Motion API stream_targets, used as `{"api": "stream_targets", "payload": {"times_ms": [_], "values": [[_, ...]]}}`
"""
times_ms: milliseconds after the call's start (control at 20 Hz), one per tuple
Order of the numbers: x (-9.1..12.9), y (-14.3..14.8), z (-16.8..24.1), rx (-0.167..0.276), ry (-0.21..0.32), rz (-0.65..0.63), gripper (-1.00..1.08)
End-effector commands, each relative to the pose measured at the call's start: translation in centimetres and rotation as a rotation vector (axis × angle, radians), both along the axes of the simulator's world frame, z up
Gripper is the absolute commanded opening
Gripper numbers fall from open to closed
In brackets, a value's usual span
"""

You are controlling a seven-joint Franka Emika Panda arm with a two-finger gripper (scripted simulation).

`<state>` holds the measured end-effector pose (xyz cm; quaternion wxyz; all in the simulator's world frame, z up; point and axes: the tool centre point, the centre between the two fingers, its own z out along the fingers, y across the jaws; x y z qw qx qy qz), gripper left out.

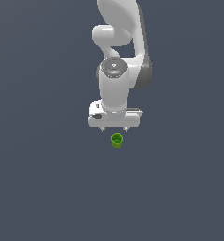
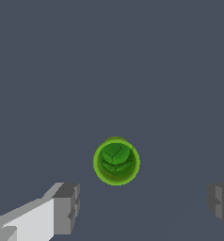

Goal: Pick up the object and move it to a goal position.

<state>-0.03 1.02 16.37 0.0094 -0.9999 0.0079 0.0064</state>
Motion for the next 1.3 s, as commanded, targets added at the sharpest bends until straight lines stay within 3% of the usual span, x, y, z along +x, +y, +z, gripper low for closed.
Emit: {"api": "stream_targets", "payload": {"times_ms": [0, 450, 900, 1250], "values": [[0.0, 0.0, 0.0, 0.000, 0.000, 0.000, 1.00], [1.8, -1.2, 1.5, 0.009, -0.052, -0.052, 1.00], [1.7, -1.1, 1.3, 0.008, -0.051, -0.039, 1.00], [1.5, -0.9, 0.3, 0.001, -0.047, 0.045, 1.00]]}}
